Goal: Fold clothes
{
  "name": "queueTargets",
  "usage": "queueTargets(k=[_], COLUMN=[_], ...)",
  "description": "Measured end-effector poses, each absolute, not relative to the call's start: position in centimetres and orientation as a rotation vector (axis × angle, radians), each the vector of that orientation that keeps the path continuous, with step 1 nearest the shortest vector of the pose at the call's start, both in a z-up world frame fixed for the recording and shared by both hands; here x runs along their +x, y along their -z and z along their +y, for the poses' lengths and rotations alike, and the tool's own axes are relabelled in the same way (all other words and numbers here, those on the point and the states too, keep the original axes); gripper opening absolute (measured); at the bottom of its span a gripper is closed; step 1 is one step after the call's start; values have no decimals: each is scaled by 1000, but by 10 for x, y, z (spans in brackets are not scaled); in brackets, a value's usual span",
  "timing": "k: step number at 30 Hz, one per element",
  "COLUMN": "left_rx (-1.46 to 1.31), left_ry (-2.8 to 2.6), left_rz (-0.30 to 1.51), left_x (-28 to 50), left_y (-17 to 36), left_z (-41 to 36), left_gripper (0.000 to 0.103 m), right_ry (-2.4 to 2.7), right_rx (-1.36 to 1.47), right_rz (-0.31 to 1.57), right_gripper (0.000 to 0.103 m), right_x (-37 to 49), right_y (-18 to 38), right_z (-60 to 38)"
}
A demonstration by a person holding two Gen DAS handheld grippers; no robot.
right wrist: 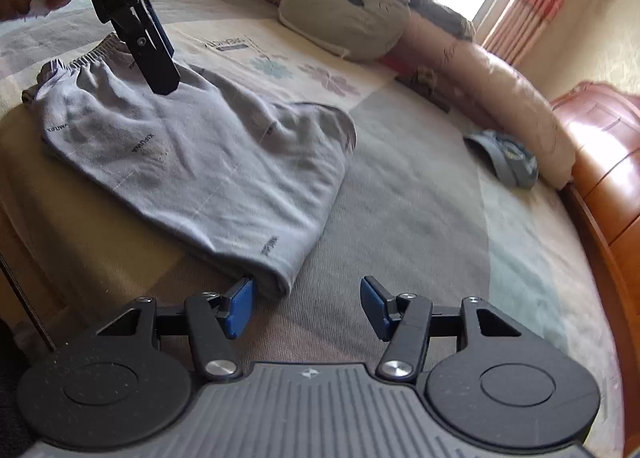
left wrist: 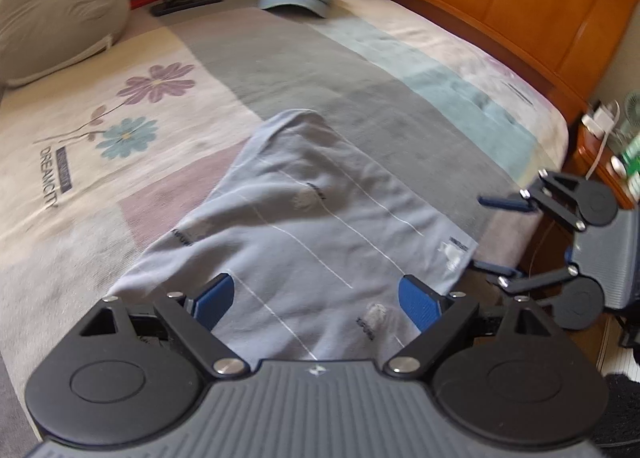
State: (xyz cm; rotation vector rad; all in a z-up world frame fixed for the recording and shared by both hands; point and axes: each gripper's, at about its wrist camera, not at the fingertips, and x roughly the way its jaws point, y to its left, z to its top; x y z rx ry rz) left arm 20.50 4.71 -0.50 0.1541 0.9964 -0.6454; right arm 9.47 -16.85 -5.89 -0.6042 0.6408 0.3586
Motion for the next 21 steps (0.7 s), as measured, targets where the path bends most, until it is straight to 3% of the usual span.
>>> queueTargets(k=[6,14,21], left_rx=[170,187,93], left_ry=[647,476,607], left_rz=[988,1052,955], left_x=[201,203,198], left_y=[9,39,20], left_z=[53,104,102], left_gripper=[90,89,89], right_ry=[-330,-327,-457], right_rx=[-760,-692,-447], right_rz=[551,650,665], right_gripper=[62,65,42], right_x=[99,99,117], right_y=[65,53,13], right_z=[-153,-180,-177])
